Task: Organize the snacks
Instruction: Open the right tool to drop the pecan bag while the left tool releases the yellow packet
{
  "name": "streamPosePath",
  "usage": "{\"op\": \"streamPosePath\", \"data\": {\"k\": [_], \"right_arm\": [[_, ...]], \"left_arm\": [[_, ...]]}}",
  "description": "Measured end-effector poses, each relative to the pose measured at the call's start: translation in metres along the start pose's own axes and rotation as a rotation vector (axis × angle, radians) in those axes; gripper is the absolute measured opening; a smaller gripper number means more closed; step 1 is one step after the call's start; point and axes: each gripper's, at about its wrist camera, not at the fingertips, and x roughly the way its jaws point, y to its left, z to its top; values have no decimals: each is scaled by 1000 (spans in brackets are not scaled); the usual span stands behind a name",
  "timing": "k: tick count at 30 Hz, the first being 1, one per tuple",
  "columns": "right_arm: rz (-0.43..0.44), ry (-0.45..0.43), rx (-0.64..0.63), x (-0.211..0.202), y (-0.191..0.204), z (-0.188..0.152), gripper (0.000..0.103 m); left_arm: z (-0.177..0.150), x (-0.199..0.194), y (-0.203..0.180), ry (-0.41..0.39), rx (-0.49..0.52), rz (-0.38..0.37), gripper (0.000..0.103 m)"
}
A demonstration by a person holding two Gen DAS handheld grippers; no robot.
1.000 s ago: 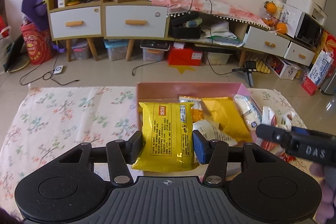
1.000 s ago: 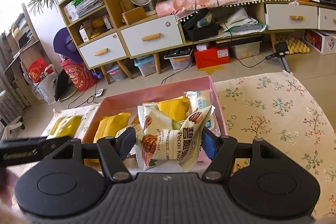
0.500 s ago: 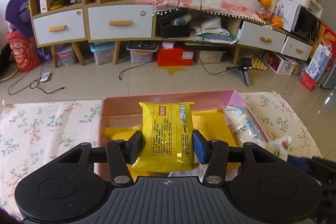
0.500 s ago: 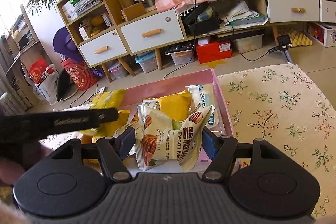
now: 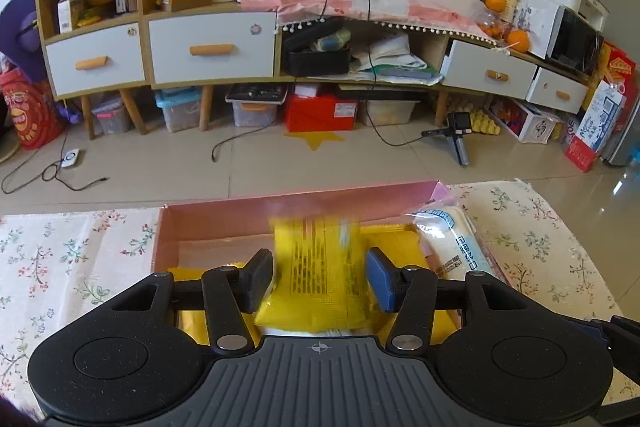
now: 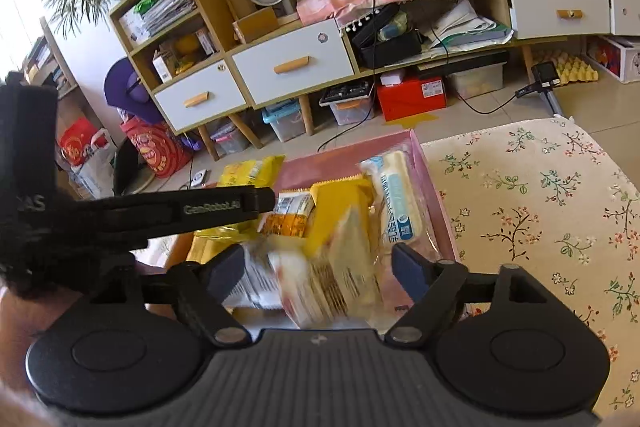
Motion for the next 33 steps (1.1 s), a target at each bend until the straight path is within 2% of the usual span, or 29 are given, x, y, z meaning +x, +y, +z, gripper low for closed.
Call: {"op": "streamPosePath", "data": {"k": [2,4,17,25,33], "right_arm": [[-1,-3,-2,-1,-1,0,83],[-5,-2,-4,-1,-1,1,84],[-33,-16,-43,-19,-3,3,89],[-46,-20,-105,-40,5,3,97],[-72,8,-139,-53,4,-5,101]], "left_arm": [[0,-2,0,-3,-3,11,53],[-2,-5,2,2,-12,5,59],[-26,-53,15,10,6,21,68],[-50,-91,21,33,14,36,78],[-80,-118,24,71,9,53,89]]}}
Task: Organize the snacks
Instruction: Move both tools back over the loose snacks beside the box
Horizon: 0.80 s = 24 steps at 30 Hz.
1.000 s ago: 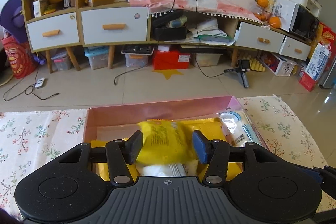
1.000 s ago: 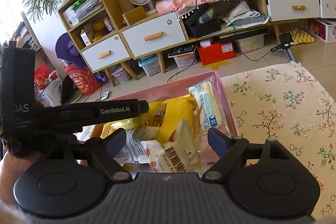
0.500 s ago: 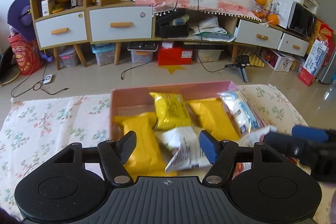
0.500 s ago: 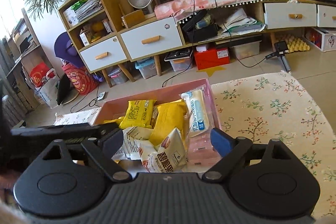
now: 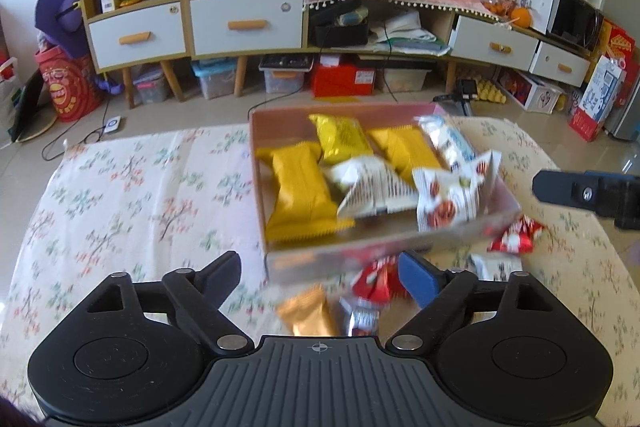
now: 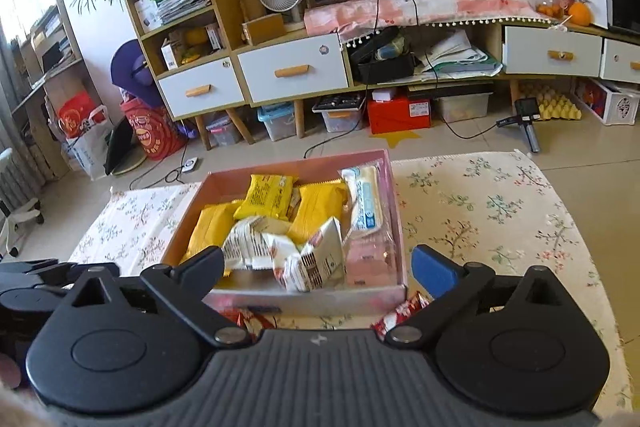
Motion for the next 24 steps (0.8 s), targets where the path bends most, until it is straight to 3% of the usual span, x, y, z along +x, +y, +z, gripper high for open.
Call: {"op": "streamPosePath", "data": {"k": [2,15,24], "right_arm": [[-10,3,-14,-3,1,-3,103],[-128,99,-236,-2,1,-45,103],[-159,166,-172,15,-13,-56,103]], "left_arm": [[-9,-3,1,0,-1,0,94],[-59,6,-1,35,21,14,94],[-64,24,6,73,-16,22,94]]}}
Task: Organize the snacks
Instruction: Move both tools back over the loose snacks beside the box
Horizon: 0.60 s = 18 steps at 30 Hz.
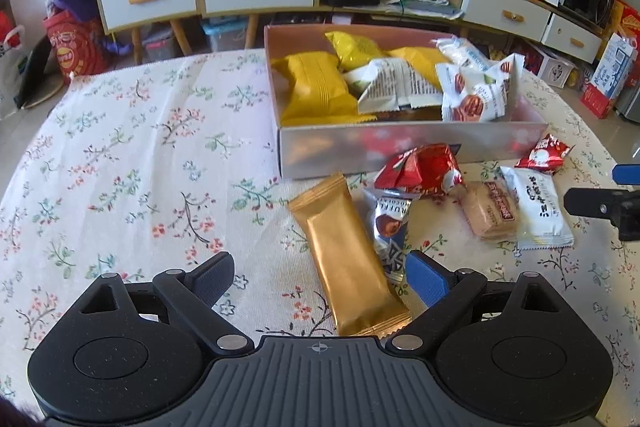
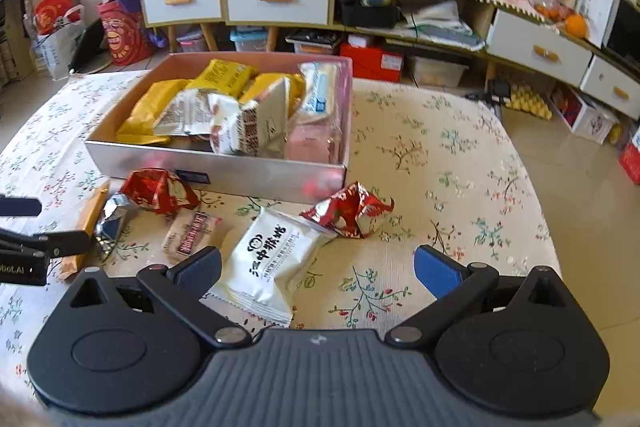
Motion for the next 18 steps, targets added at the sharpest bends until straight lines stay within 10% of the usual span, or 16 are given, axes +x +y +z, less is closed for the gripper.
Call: {"op": "streamPosePath", "data": {"k": [18], "right_arm": [[-37,75,108,45,11,8,102]], "left_arm": [[-3,11,9,48,40,61,91]]}}
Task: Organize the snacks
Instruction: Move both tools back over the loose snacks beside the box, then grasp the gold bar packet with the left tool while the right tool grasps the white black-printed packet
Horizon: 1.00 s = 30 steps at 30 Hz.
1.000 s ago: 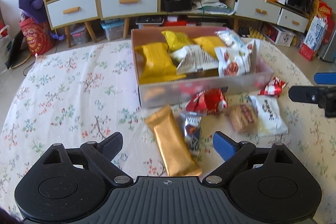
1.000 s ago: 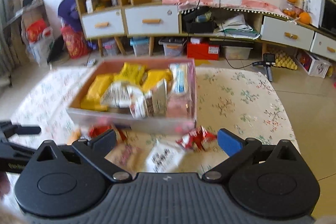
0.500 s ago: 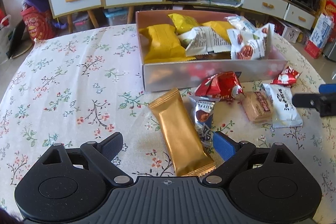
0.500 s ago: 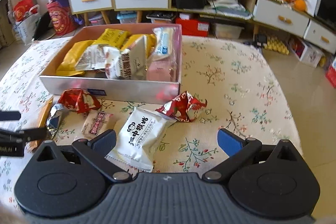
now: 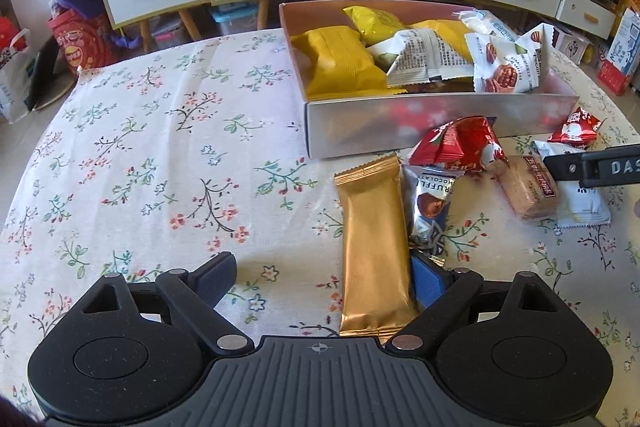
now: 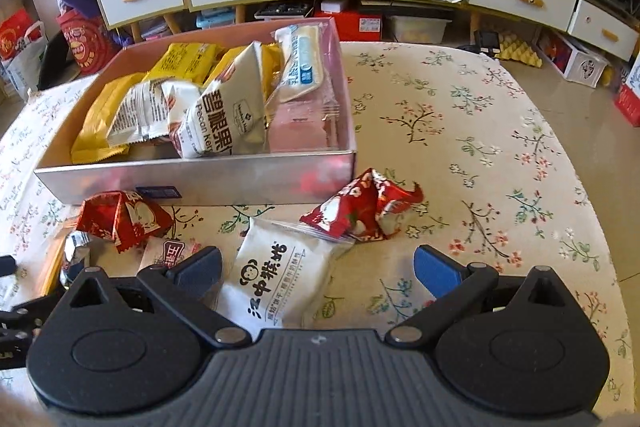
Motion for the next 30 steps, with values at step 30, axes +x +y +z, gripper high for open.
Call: {"op": "streamPosePath", "data": {"k": [30], "right_arm": [[86,13,-209,-18,-19,-24,95]], "left_arm": [[6,-3,11,-14,65,-77,50]]}}
